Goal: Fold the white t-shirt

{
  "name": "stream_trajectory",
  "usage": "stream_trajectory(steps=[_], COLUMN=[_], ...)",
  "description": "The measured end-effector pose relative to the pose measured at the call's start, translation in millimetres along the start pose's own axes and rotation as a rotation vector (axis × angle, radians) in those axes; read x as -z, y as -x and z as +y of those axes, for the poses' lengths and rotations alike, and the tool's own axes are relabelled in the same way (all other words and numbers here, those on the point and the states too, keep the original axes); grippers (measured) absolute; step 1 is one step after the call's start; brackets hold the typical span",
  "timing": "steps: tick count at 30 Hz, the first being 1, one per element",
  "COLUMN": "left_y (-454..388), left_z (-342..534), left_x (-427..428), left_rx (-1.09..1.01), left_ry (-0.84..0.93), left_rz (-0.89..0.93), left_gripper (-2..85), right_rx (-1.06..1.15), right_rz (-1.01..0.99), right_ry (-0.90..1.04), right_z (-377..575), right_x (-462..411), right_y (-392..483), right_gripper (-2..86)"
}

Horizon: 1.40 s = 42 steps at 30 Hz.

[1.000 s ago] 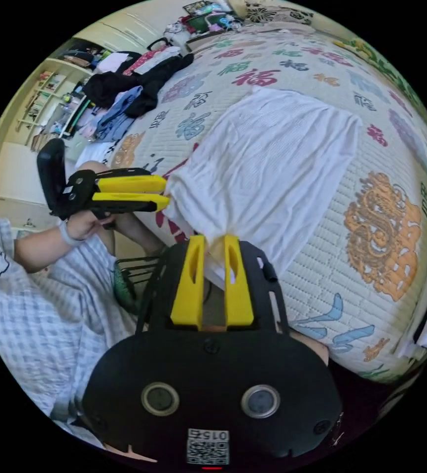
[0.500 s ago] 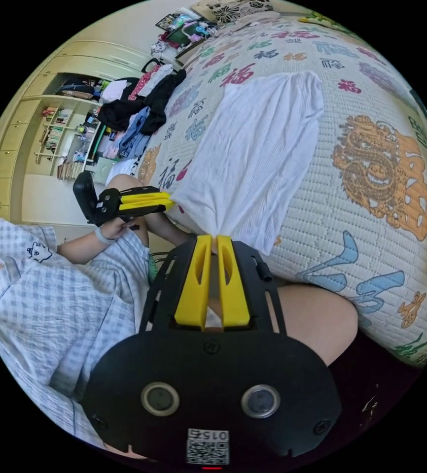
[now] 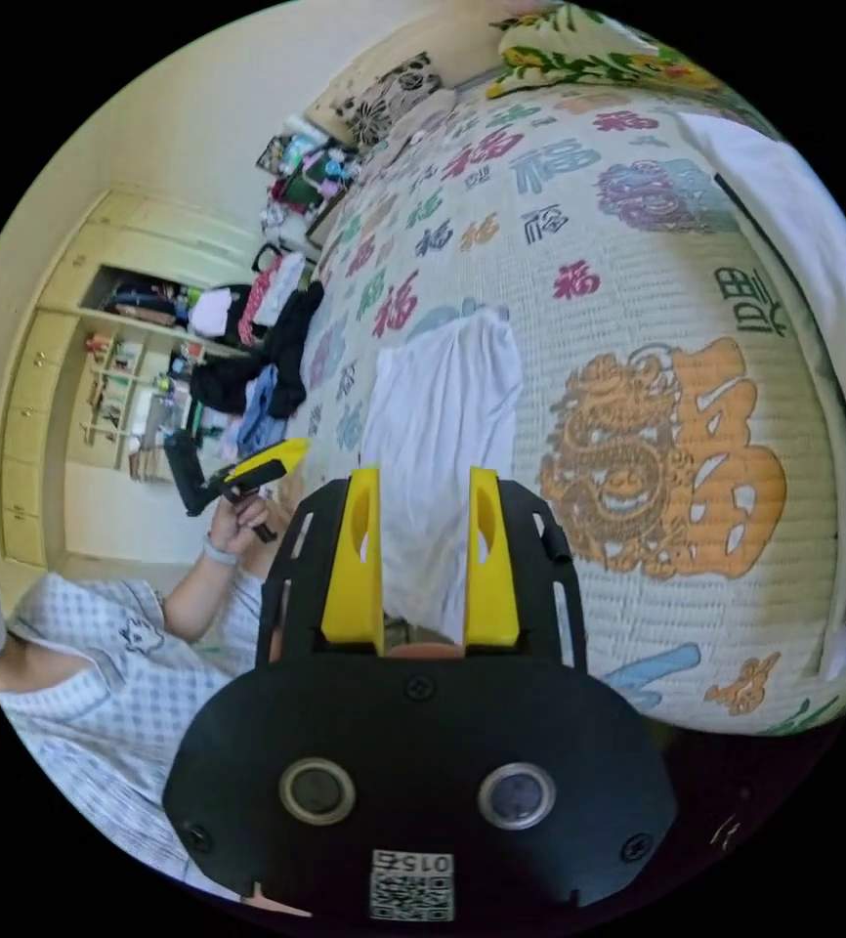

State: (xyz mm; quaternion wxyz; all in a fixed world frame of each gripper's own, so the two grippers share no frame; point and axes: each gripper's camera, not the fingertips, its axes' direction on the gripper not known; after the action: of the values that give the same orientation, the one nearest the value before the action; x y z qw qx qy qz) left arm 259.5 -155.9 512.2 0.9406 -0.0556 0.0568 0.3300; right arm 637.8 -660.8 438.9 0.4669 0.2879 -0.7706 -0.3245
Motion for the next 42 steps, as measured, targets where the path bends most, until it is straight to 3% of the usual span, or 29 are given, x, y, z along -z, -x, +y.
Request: stream_trajectory(steps=[5,9,15,19,27,31,37,42], left_y=[27.1,6.2,16.8,39.7,108.2,137.7,157.9,155.7], left_z=[-37.0,-12.1,41.5,47.9,-35.8,-68.0,-84.4,-87.6], left_x=[-17.7,-69.6,-83.6,-65.7,-60.2,-105.1,-143.4,-154.6], left_rx=[-0.03,-0.192,-0.154,-0.102,0.082,0.171,0.221,0.203], left_ry=[0.008,0.227,0.362,0.332,0.018,0.081,0.094,0.131], left_rz=[0.15,0.153,0.217,0.176,0.161,0.186,0.283,0.323], left_gripper=[6.4,5.5,3.6,3.3,9.1,11.3,8.9,3.5], right_rx=[0.07,0.226,0.191,0.172,-0.059,-0.1,-0.138,-0.125], right_rz=[-0.062,-0.105,0.004,-0.008,0.02,0.037,0.021,-0.173], right_ry=[0.012,0.316,0.593,0.536,0.033,-0.005,-0.013,0.01], right_z=[-13.2,10.0,58.5,64.1,-10.3,-40.1,-60.7,-57.4], right_x=[8.9,-40.5,-72.5,-41.2,40.1,41.0,40.1,45.5], right_y=[7.1,38.7,40.1,40.1,2.1,-8.5,-14.6,-11.3], right_gripper=[5.8,1.4,-0.2,0.3,14.5,15.4,8.3,3.7])
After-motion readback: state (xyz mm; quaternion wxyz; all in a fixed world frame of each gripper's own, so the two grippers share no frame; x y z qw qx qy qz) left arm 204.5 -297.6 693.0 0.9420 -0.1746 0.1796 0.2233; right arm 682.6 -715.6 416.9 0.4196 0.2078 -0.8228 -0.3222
